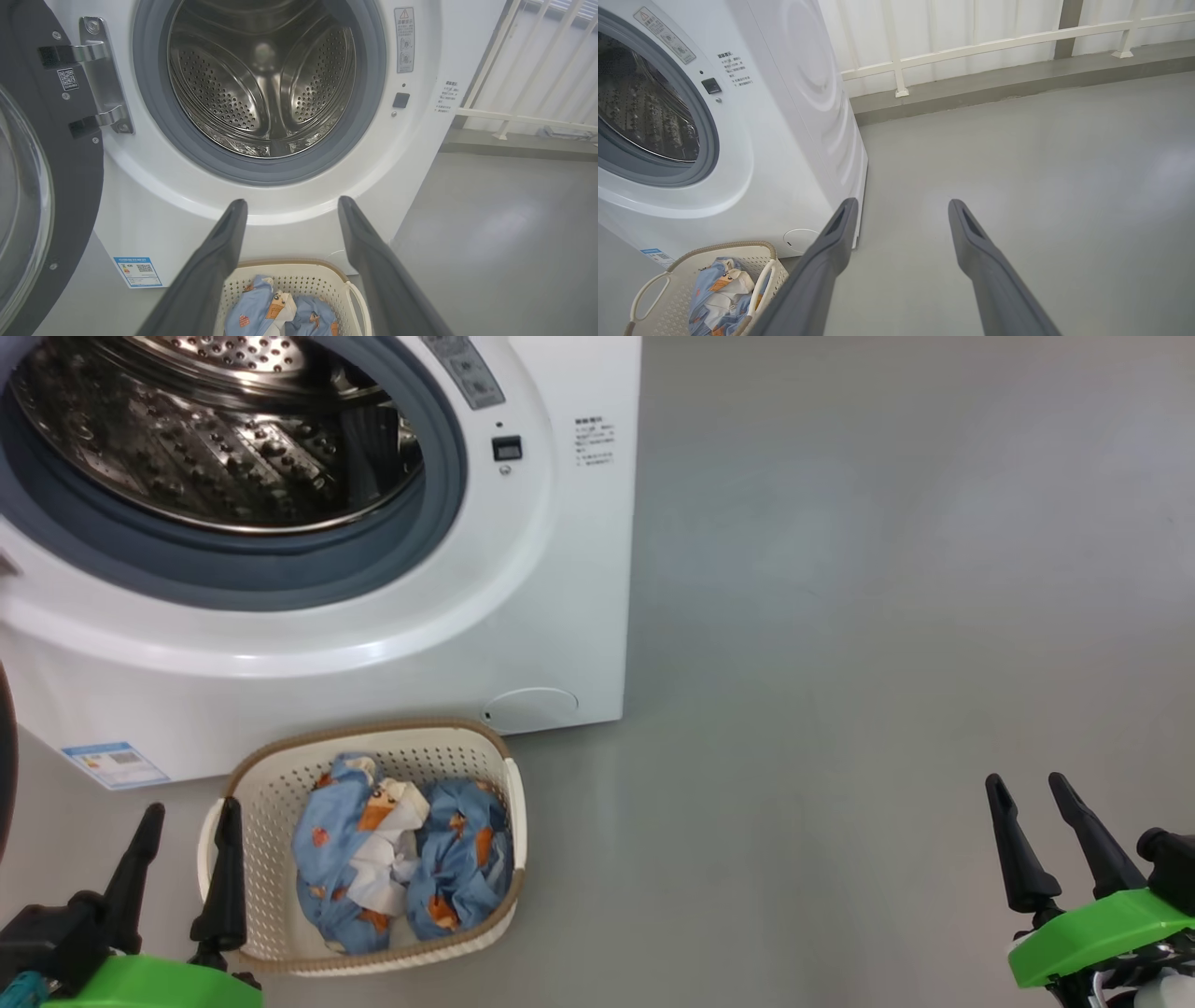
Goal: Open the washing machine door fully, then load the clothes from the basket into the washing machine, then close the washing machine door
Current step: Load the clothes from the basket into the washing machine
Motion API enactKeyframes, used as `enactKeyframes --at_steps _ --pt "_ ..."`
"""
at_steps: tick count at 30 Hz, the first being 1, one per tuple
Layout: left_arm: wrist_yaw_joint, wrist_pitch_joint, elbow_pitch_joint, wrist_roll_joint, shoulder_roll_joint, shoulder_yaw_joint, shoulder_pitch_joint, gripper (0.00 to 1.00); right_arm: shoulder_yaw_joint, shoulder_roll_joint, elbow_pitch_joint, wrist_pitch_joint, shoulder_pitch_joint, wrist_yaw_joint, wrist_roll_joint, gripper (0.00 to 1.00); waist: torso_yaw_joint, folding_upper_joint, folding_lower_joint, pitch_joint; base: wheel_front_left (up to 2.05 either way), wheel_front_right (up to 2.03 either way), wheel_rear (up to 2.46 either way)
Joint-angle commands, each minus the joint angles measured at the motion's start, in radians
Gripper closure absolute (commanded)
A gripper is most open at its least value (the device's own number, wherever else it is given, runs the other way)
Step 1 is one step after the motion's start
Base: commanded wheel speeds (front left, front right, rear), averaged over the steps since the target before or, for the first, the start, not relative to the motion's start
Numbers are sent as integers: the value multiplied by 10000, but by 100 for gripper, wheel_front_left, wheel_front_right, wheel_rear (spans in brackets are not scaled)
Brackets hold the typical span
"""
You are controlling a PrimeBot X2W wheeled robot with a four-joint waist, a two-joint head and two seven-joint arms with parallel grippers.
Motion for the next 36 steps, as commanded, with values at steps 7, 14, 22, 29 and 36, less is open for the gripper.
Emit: enactKeyframes --at_steps 7,14,22,29,36 --pt "-15 -65 -238 -66 218 306 -494 0 212 -133 -240 -132 -214 85 -25 0 -55 0 0 63 125 -146 22" --pt "-15 -65 -289 -55 267 280 -483 0 158 -103 -259 -132 -209 85 -28 0 -21 0 0 140 46 -46 0" --pt "-15 -65 135 -32 14 236 -478 0 187 -34 -337 -132 -350 85 -49 0 7 0 0 386 0 0 0" --pt "-15 -65 1176 -94 -191 -73 -684 0 251 50 -424 -132 -638 85 -67 0 -9 0 0 919 0 0 0" --pt "-15 -65 2617 -137 -198 -375 -1413 0 316 177 -523 -132 -1047 85 -110 0 -42 0 0 1735 0 0 0"
